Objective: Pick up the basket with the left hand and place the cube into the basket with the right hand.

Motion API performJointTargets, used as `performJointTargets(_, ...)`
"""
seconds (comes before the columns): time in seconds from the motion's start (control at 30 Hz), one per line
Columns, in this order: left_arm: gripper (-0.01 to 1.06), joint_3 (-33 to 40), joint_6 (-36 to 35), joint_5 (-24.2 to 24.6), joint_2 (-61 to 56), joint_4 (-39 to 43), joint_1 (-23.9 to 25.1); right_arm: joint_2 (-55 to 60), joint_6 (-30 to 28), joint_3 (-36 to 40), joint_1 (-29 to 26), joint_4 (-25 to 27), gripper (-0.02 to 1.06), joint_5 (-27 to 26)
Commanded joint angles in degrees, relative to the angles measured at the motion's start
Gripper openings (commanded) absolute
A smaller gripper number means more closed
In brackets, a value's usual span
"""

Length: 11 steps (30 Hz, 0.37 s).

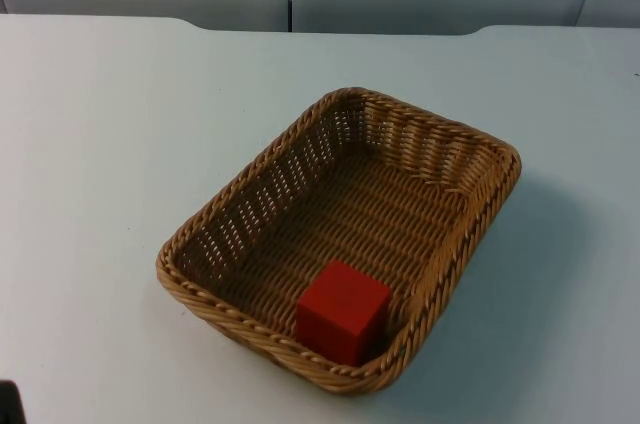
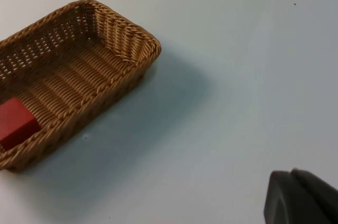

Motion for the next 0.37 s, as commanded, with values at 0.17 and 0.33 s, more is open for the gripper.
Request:
performJointTargets(0.17, 0.0, 0.51, -0.78, 5.05, -0.22, -1.26, -0.3, -0.22, -0.1, 0.33, -0.25, 0.34, 0.0, -0.8)
performJointTargets(0.33, 0.0, 1.97, -5.2, 3.15, -0.22, -0.75, -0.3, -0.22, -0.1, 0.33, -0.25, 0.34, 0.0, -0.8)
